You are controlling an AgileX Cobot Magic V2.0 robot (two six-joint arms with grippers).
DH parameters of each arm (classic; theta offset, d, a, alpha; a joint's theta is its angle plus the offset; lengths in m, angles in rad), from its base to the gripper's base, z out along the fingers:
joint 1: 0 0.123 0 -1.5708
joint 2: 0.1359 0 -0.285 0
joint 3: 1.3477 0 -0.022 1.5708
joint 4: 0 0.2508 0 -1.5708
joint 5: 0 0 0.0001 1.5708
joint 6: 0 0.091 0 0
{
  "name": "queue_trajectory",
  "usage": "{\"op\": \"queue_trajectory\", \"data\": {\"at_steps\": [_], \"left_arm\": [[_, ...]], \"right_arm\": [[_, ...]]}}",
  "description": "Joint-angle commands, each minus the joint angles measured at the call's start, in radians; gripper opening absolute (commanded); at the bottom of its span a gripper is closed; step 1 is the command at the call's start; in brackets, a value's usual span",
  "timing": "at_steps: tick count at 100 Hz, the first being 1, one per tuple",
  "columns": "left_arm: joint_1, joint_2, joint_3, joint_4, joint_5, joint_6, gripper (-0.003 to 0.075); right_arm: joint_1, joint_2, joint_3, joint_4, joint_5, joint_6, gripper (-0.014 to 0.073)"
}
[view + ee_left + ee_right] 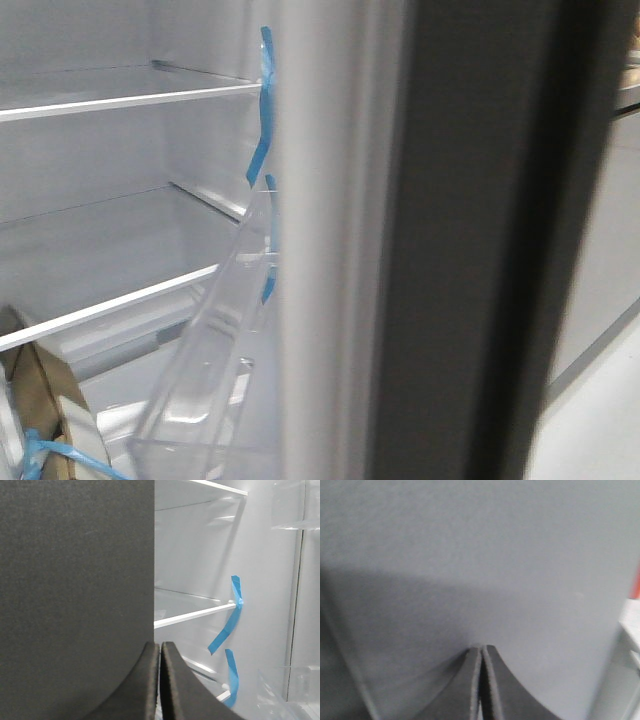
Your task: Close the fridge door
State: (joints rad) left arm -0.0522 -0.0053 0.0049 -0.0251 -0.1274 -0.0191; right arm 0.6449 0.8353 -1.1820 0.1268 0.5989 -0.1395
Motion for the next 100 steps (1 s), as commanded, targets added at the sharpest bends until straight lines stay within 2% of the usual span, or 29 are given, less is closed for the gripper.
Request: {"op": "queue_trajectory", "data": {"at_steps": [1, 36, 58, 100], "left_arm": [[0.004, -0.010, 0.035, -0.005, -0.073, -0.004, -0.0020], [0.004, -0.010, 0.035, -0.005, -0.073, -0.004, -0.0020], [0.004, -0.010, 0.035, -0.005, -0.073, -0.004, -0.0020], [0.004, -0.010, 0.035, -0.005, -0.073, -0.004, -0.0020]], "right_arm": [[0.042, 0.056, -0.056, 0.029, -0.105, -0.025, -0.0044], [0.161, 0.296, -0.135, 0.029, -0.264, -0.036, -0.0044], [0.166, 0.428, -0.224, 0.029, -0.331, -0.041, -0.0045], [0.155, 0.632, -0.449, 0.029, -0.336, -0.070, -0.0044]]}}
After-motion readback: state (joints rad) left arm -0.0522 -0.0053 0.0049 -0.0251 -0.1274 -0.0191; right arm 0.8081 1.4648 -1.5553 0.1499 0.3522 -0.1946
